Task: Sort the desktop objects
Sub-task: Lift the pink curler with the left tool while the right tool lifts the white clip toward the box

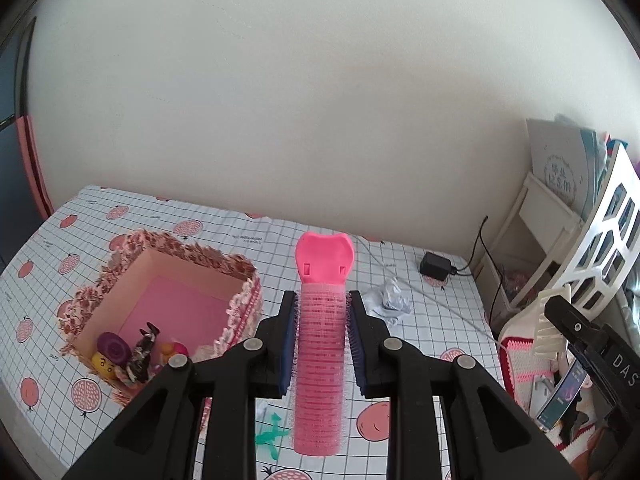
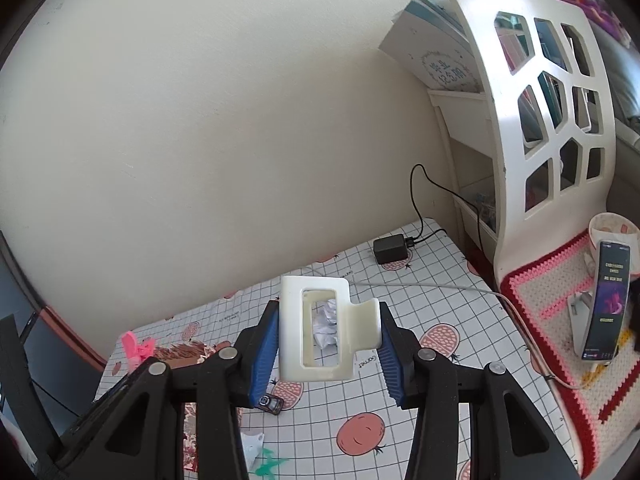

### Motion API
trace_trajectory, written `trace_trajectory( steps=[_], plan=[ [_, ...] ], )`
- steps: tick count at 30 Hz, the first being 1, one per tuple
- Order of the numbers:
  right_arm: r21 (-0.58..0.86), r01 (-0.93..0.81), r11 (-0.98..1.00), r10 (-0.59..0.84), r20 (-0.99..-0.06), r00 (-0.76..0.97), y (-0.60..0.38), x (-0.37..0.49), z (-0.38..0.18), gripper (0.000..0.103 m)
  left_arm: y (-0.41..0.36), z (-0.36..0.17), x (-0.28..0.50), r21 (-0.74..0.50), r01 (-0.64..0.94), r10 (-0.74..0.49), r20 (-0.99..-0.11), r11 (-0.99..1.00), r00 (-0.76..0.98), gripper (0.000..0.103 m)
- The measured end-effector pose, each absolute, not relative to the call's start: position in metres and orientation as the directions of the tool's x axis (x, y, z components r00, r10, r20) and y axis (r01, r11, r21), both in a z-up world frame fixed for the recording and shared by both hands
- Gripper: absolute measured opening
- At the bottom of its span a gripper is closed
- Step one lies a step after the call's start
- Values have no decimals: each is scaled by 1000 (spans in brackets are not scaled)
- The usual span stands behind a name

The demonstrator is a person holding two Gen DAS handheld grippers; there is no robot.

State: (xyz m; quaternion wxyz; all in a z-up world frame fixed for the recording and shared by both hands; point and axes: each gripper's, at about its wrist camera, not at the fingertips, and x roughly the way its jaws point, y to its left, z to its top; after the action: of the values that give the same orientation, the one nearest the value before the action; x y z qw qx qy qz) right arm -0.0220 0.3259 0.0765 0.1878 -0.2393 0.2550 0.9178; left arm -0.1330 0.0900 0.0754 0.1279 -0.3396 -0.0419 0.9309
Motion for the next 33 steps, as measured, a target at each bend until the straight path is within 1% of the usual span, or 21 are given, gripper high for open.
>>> trace_trajectory(
  steps=[8, 15, 33],
  plan=[
    [363, -443, -819, 197, -548, -813, 303, -37, 72, 48, 49, 79, -137, -209, -144, 244, -606, -967, -757, 25],
    [362, -414, -835, 152, -572, -806, 283, -60, 57, 48, 25, 73, -145, -233, -96, 223, -616, -968, -755, 25],
    [320, -311, -895, 54, -614, -788, 211, -112, 32, 48, -40, 55, -170, -249, 16, 156, -657, -968, -738, 25]
  ],
)
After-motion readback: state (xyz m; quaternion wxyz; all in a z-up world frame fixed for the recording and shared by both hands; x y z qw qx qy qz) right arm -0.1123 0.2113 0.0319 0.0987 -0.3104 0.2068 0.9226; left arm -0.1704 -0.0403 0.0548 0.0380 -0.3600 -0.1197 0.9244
